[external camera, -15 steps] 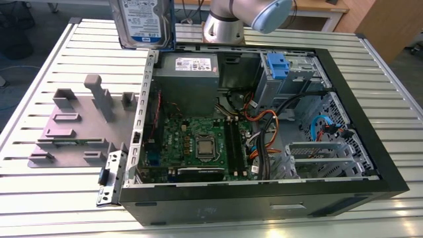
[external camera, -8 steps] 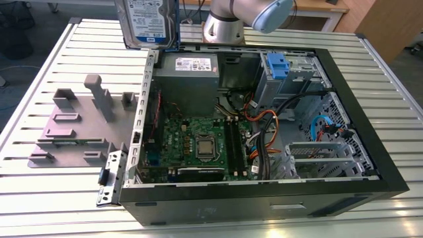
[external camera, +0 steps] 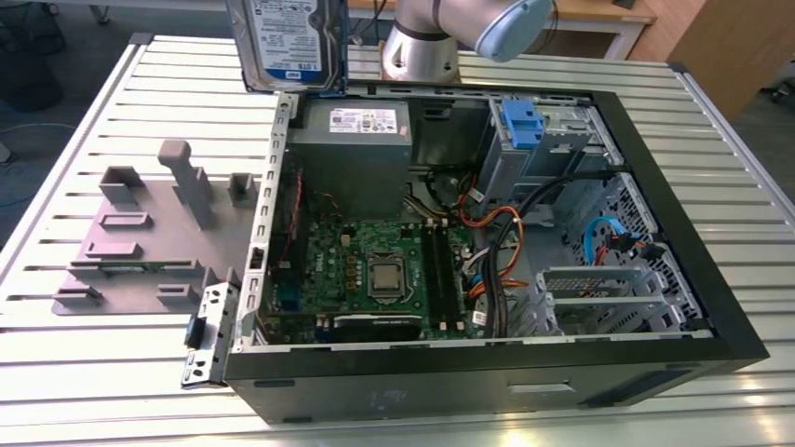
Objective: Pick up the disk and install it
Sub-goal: 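Pick up the disk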
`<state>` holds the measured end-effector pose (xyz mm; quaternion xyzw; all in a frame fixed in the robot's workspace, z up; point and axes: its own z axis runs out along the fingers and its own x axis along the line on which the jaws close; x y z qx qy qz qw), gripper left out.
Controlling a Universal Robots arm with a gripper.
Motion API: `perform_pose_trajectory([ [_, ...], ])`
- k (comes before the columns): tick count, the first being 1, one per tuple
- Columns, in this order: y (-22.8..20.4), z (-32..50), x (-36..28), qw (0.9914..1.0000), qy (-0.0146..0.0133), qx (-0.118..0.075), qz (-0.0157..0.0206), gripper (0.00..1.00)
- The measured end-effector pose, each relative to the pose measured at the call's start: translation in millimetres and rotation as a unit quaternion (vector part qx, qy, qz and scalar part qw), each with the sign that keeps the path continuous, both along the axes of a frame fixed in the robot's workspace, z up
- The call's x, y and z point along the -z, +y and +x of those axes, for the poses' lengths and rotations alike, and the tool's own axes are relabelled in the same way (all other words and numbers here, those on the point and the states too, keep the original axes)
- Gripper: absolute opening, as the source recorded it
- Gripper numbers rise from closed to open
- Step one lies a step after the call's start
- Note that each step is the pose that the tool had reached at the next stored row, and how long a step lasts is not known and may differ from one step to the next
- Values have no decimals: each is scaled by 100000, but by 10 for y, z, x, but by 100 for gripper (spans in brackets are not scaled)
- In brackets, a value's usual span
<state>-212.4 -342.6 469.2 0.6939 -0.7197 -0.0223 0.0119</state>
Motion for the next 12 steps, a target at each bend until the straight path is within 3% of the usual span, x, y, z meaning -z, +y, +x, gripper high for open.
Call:
perform_pose_trajectory([
  [12,0,147,0,100000,11,0,-1,37],
])
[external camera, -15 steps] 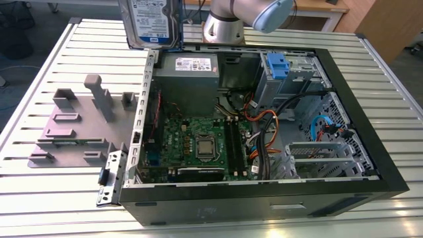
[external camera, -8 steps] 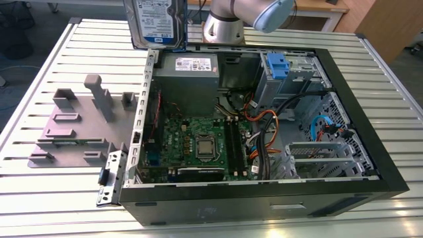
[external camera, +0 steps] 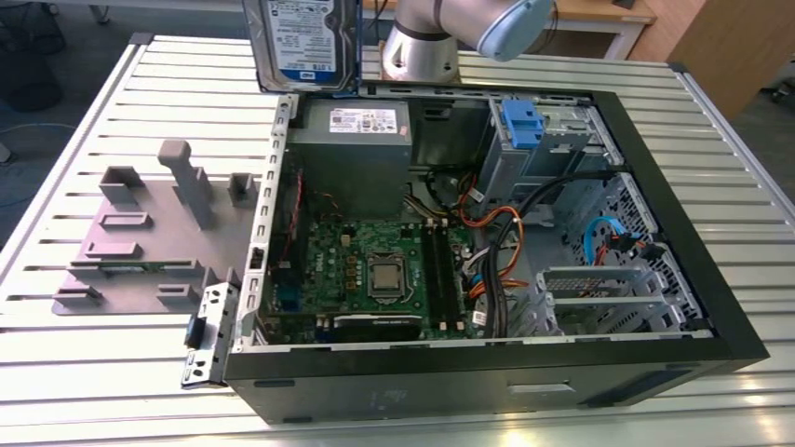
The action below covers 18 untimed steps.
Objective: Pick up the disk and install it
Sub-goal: 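Pick up the disk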
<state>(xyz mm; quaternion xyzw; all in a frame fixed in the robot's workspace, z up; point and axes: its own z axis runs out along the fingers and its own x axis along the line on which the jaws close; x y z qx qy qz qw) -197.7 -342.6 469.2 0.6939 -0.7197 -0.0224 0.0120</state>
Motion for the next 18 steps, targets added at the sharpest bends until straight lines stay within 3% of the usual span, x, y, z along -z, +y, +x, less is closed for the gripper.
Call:
perform_pose_trajectory([
  [18,0,224,0,100000,18,1,0,37],
])
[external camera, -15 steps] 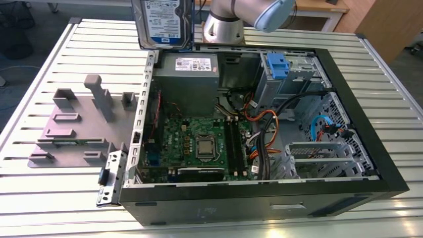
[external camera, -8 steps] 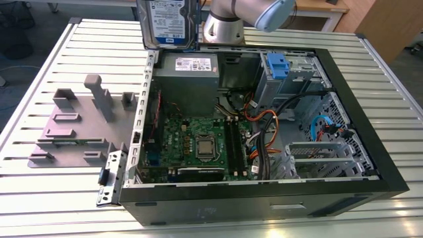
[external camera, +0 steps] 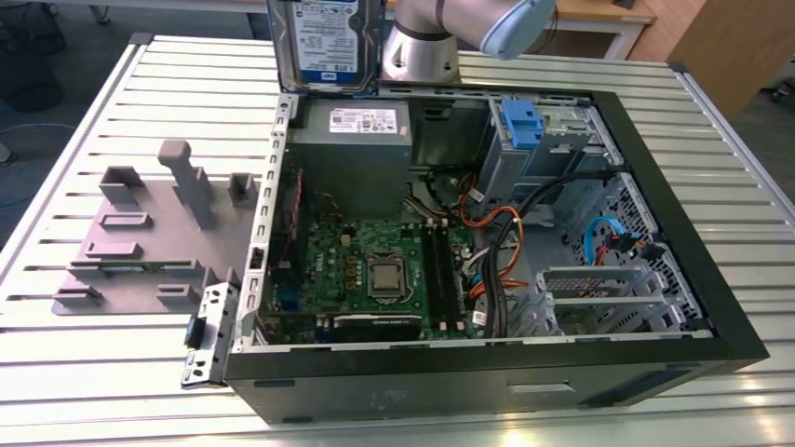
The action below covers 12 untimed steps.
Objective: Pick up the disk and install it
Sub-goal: 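Pick up the disk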
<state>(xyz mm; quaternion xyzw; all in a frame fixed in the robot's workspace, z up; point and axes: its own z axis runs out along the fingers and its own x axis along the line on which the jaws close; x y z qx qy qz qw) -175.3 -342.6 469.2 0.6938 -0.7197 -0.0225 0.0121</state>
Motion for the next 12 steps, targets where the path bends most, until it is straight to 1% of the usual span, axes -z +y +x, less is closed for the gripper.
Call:
perform_pose_trajectory([
  [12,0,156,0,100000,15,0,1,37],
])
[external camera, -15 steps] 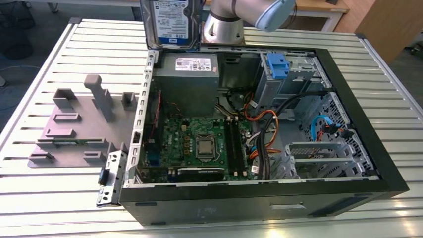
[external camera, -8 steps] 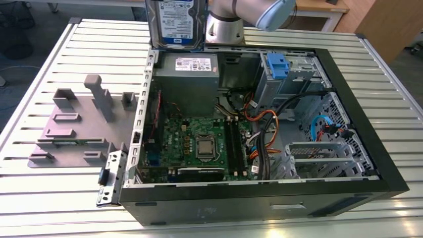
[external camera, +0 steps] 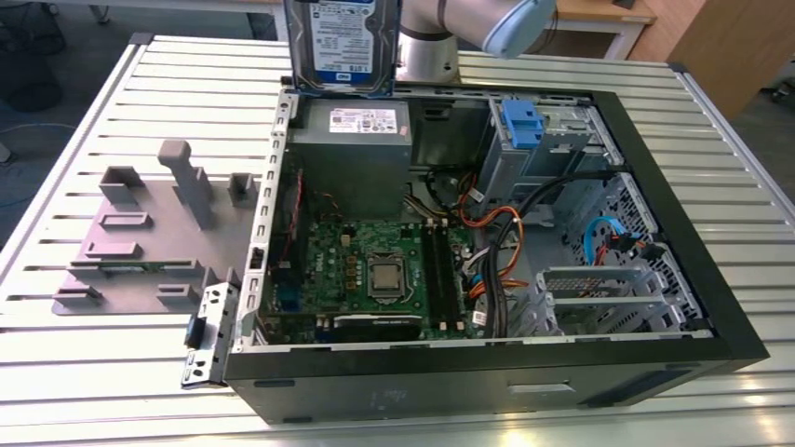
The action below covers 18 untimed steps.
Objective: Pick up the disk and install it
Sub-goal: 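Pick up the disk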
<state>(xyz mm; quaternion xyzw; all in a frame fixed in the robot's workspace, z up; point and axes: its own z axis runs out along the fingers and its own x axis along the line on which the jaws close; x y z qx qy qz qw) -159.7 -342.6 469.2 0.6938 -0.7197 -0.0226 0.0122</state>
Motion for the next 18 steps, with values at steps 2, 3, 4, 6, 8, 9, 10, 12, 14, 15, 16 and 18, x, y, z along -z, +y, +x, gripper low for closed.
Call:
perform_pose_trajectory([
  [2,0,26,0,100000,3,-2,2,37],
  [3,0,39,0,100000,7,-4,-1,37],
  [4,0,52,0,100000,6,0,-1,37],
  [6,0,77,0,100000,6,-3,3,37],
  [8,0,103,0,100000,12,-3,0,37],
  [9,0,116,0,100000,12,2,0,37],
  [10,0,129,0,100000,15,1,-2,37],
  [12,0,154,0,100000,16,0,2,37],
  [14,0,181,0,100000,20,0,-1,37],
  [15,0,193,0,100000,21,-2,1,37],
  [16,0,206,0,100000,24,-1,-1,37],
  [18,0,231,0,100000,23,-2,1,37],
])
